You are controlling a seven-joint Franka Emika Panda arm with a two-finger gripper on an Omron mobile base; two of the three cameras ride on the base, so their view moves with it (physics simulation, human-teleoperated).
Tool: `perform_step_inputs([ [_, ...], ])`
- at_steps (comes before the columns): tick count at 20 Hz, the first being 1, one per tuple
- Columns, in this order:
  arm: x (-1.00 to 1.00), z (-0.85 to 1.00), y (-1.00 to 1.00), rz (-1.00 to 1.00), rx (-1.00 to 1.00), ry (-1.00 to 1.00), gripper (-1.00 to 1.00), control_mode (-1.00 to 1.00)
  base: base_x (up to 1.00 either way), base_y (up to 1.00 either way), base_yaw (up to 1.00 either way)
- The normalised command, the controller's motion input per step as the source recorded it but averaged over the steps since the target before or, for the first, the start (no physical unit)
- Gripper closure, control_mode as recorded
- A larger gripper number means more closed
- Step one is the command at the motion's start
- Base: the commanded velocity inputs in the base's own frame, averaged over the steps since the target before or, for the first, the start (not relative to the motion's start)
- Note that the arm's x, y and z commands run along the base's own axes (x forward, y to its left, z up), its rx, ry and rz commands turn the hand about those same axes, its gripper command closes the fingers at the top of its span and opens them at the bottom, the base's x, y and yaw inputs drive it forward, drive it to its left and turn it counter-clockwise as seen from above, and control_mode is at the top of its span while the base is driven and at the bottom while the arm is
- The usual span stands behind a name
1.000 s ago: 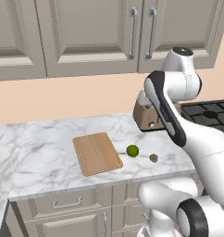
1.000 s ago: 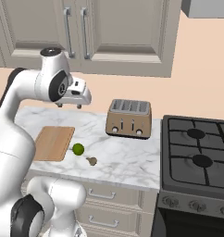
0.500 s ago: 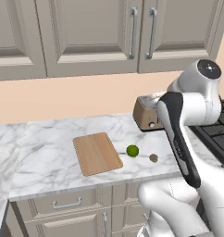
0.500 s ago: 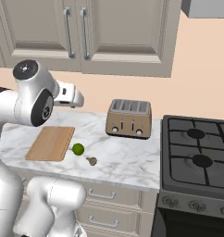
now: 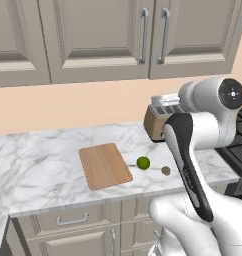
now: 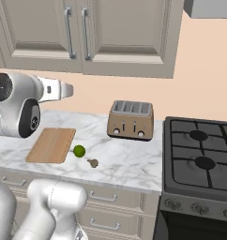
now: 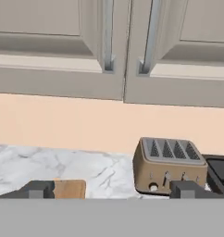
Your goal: Open the cabinet. Place the bowl and condiment on the counter. Then place the lime and garlic on the cutting board.
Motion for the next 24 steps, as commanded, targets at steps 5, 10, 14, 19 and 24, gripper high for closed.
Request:
perform_step_inputs([
  [5,0.0,0.42,0.11,-0.08,0.0,-0.06,-1.0,-1.0,0.0,0.0,0.0],
  [10,0.02,0.54,0.04,0.0,0.0,-0.04,-1.0,-1.0,0.0,0.0,0.0],
  [14,0.0,0.54,0.0,0.02,0.03,-0.02,-1.0,-1.0,0.0,0.0,0.0],
  [19,0.12,0.26,0.0,0.04,0.06,-0.01,-1.0,-1.0,0.0,0.0,0.0],
  [24,0.0,0.27,0.05,0.0,0.05,-0.04,-1.0,-1.0,0.0,0.0,0.0],
])
